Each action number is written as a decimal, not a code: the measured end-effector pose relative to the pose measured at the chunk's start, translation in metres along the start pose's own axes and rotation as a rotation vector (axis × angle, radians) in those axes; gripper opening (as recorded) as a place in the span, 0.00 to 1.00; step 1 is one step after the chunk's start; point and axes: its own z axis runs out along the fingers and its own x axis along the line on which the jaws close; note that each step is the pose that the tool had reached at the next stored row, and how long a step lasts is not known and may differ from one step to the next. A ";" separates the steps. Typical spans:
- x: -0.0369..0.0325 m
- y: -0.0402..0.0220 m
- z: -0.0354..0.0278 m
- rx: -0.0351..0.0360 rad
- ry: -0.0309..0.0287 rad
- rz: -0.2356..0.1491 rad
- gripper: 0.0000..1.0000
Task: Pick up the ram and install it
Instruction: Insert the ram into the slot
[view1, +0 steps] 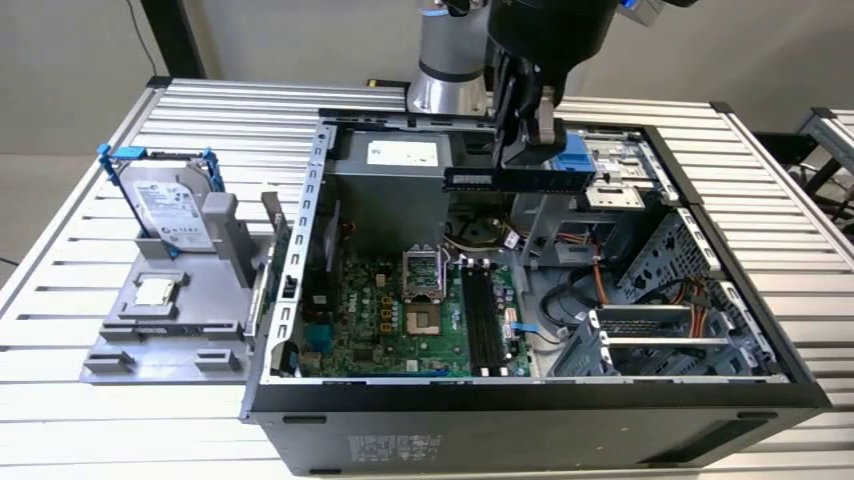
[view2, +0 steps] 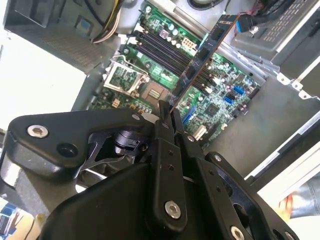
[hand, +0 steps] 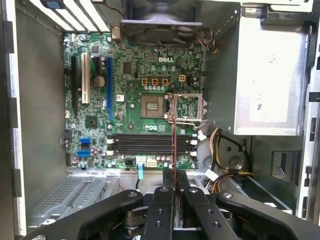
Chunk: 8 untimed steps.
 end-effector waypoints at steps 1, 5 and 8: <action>-0.0013 -0.0005 0.0001 0.0001 0.0002 0.000 0.00; -0.0031 -0.0021 0.0001 0.0000 0.0005 0.000 0.00; -0.0032 -0.0027 0.0001 0.0000 0.0005 0.000 0.00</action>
